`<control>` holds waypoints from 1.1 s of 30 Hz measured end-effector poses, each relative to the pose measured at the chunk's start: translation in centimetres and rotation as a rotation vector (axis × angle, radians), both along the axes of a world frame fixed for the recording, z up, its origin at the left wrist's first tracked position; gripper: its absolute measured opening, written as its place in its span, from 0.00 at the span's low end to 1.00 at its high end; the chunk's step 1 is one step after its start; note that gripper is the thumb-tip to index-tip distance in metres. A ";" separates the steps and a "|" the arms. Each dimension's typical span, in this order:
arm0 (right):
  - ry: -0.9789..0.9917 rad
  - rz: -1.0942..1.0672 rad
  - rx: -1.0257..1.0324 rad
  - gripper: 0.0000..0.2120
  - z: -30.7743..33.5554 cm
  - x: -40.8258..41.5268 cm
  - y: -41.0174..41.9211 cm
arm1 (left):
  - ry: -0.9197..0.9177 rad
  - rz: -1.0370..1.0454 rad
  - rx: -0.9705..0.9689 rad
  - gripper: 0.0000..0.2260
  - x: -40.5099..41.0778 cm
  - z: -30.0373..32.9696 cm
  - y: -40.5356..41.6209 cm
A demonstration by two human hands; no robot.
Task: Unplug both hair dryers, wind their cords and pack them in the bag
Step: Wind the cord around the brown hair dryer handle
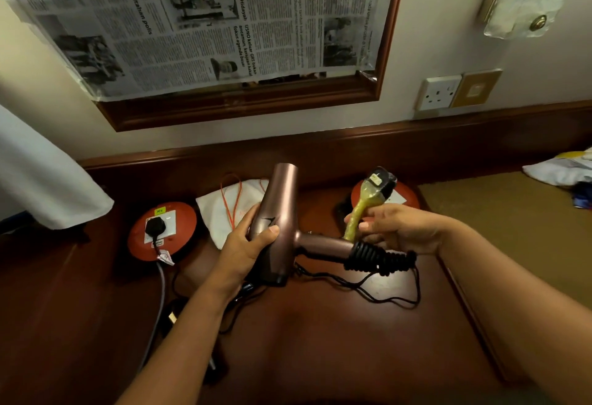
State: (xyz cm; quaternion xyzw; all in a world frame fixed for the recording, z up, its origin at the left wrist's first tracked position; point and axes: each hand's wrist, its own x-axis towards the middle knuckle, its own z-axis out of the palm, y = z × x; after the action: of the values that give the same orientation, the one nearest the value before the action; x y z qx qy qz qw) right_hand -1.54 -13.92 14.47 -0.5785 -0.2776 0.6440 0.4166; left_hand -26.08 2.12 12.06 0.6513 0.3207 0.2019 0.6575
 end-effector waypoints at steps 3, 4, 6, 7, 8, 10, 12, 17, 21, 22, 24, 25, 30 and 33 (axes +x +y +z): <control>-0.310 0.138 -0.084 0.16 -1.1 -0.2 -0.1 | 0.028 -0.001 0.060 0.24 0.6 -1.4 -0.6; -0.392 0.132 -0.110 0.14 -1.7 -0.6 0.0 | 0.035 -0.002 0.066 0.25 0.9 -1.9 -0.9; -0.503 0.088 -0.128 0.12 -3.2 -1.4 0.1 | 0.056 0.025 0.091 0.24 1.6 -3.1 -1.5; -0.556 0.082 -0.128 0.13 -3.8 -1.9 0.2 | 0.074 0.052 0.109 0.25 1.9 -3.8 -1.7; -0.616 0.091 -0.132 0.16 -4.2 -2.2 0.2 | 0.096 0.070 0.121 0.28 2.3 -4.5 -1.9; -0.744 0.104 -0.139 0.25 -5.2 -3.0 0.1 | 0.148 0.087 0.131 0.36 3.0 -5.9 -2.1; -0.842 0.114 -0.110 0.36 -6.6 -3.4 -0.1 | 0.176 0.100 0.115 0.35 3.7 -6.9 -2.5; -0.925 0.098 -0.105 0.40 -9.2 -2.6 -0.5 | 0.229 0.102 0.057 0.30 5.3 -8.7 -2.8; -1.044 0.150 -0.098 0.34 -10.1 -1.8 -0.3 | 0.256 0.099 0.014 0.28 6.6 -9.4 -2.8; -1.054 0.152 -0.095 0.32 -10.4 -1.6 -0.2 | 0.269 0.102 0.006 0.28 6.9 -9.7 -2.7; -1.041 0.151 -0.084 0.29 -11.1 -1.0 0.1 | 0.298 0.097 -0.016 0.29 7.3 -10.6 -2.4; -1.022 0.157 -0.081 0.27 -11.4 -0.7 0.3 | 0.318 0.091 -0.029 0.29 7.5 -11.0 -2.3; -0.876 0.158 -0.083 0.26 -12.0 0.8 1.1 | 0.393 0.051 -0.068 0.33 8.7 -13.2 -1.5; -0.827 0.184 -0.073 0.25 -12.5 1.6 1.9 | 0.421 0.022 -0.099 0.36 9.4 -14.6 -0.9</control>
State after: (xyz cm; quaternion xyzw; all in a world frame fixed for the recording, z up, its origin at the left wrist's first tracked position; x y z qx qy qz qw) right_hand 0.09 -11.99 1.96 -0.7754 -0.4488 0.4015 0.1902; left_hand -16.68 1.25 -2.53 0.6424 0.4675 0.0526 0.6050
